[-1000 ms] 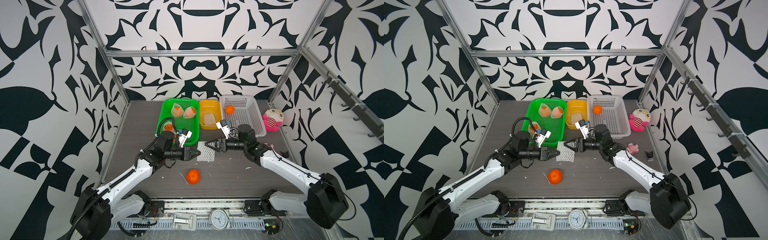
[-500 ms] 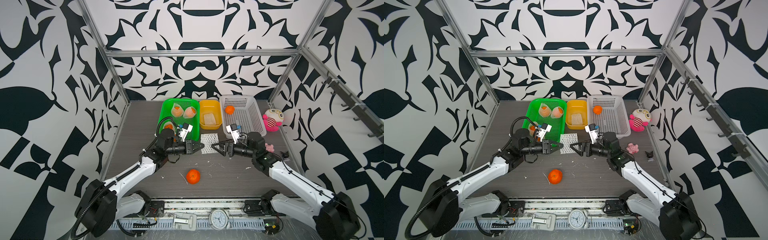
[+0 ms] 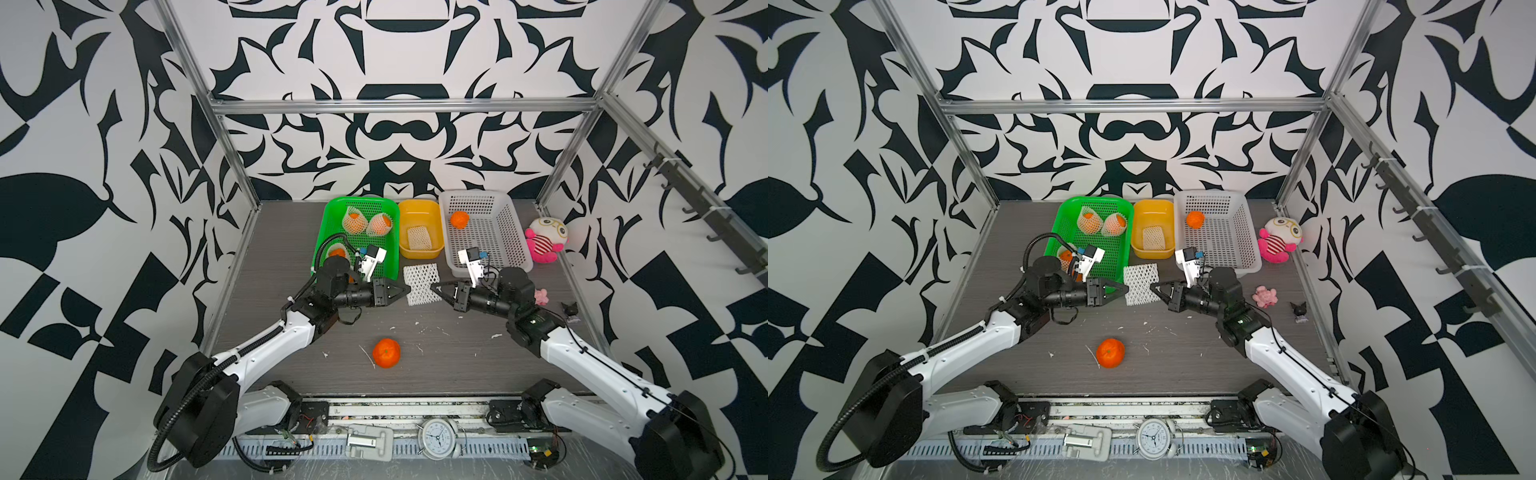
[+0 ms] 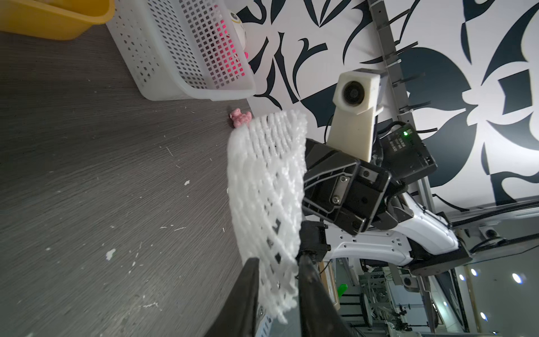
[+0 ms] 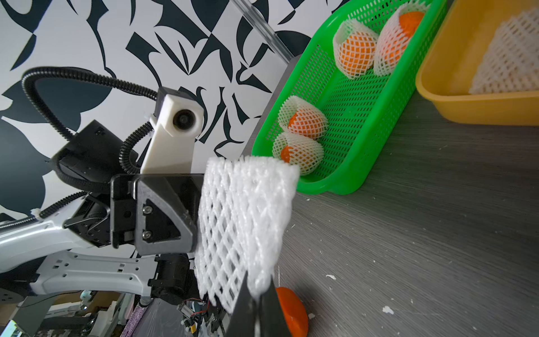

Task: Remove foam nets from oranges
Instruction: Place the foam net into the storage box.

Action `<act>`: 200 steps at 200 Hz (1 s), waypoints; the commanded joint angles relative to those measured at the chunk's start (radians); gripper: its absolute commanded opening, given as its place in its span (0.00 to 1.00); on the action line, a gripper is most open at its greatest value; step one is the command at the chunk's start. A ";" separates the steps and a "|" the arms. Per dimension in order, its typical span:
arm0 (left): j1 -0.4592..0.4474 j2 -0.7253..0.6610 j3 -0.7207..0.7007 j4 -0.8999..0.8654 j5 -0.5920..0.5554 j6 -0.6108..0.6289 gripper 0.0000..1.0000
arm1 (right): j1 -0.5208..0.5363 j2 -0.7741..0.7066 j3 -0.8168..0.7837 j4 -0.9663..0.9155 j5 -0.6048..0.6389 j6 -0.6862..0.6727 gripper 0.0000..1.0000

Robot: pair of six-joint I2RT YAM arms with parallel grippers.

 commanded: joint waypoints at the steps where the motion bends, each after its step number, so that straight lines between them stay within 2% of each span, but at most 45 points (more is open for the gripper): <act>1: 0.005 -0.033 0.004 -0.095 -0.055 0.053 0.46 | -0.007 -0.021 0.039 -0.028 0.038 -0.037 0.01; 28: 0.011 -0.069 0.037 -0.251 -0.165 0.122 0.76 | -0.013 -0.021 0.117 -0.201 0.133 -0.126 0.00; 59: 0.018 -0.108 0.067 -0.372 -0.289 0.168 1.00 | -0.019 0.012 0.206 -0.335 0.215 -0.197 0.00; 122: 0.032 -0.073 0.177 -0.570 -0.396 0.241 0.99 | -0.040 0.144 0.321 -0.365 0.282 -0.233 0.00; 200: 0.081 -0.047 0.217 -0.608 -0.421 0.255 0.99 | -0.115 0.464 0.557 -0.369 0.317 -0.279 0.00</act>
